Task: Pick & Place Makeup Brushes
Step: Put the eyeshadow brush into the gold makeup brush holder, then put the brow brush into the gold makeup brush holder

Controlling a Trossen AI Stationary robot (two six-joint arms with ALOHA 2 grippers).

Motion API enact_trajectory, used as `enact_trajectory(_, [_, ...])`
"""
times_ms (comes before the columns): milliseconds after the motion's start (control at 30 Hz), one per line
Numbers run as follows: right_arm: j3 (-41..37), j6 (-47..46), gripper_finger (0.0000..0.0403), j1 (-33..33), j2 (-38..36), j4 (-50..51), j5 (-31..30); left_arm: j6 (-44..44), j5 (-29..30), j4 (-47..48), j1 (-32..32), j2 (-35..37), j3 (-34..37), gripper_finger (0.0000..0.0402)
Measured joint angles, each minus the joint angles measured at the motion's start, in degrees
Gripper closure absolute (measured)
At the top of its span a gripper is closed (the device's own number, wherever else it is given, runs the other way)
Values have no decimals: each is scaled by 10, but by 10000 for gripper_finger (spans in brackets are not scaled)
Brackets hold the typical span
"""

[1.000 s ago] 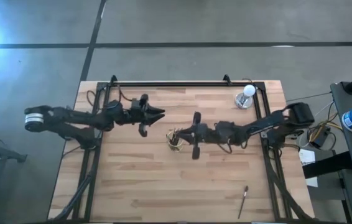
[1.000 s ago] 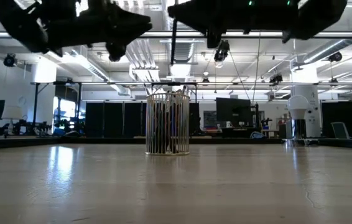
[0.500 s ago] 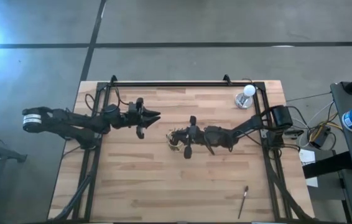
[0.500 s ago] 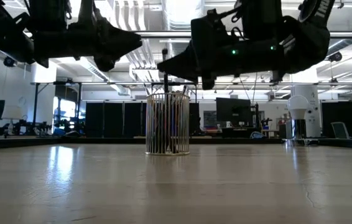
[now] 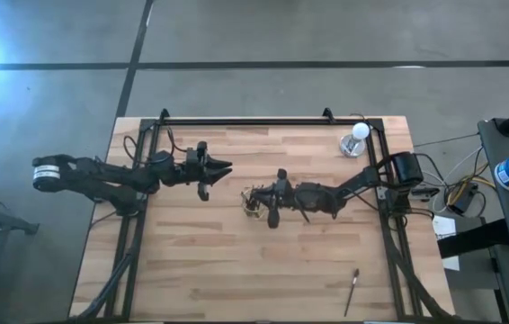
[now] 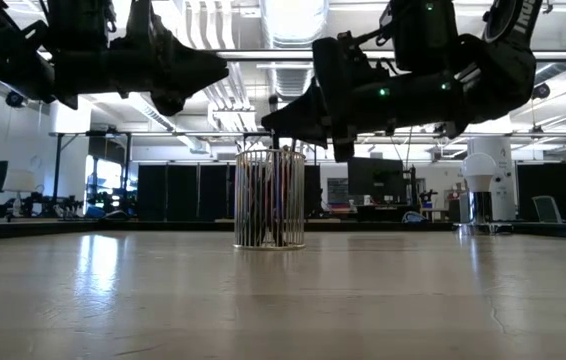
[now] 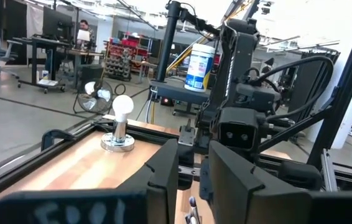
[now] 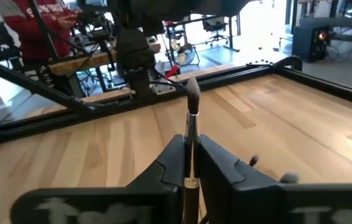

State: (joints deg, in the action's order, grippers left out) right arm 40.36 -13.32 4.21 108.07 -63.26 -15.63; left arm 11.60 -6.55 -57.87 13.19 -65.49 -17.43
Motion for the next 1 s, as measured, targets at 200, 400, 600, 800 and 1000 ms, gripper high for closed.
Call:
enact_trajectory(200, [0,-17,319,-7,0,5,2,0,0,0,0,0,0,319])
enact_trajectory(400, [0,-17,322,-7,0,5,4,1,0,0,0,0,0,319])
enact_trajectory(600, [0,-46,327,-8,-11,23,4,16,0,1,0,0,0,319])
enact_trajectory(800, [1,-63,291,-9,-47,83,5,20,0,18,0,0,0,319])
enact_trajectory(1000, [22,-101,278,-7,-152,328,8,13,33,54,-4,-2,11,321])
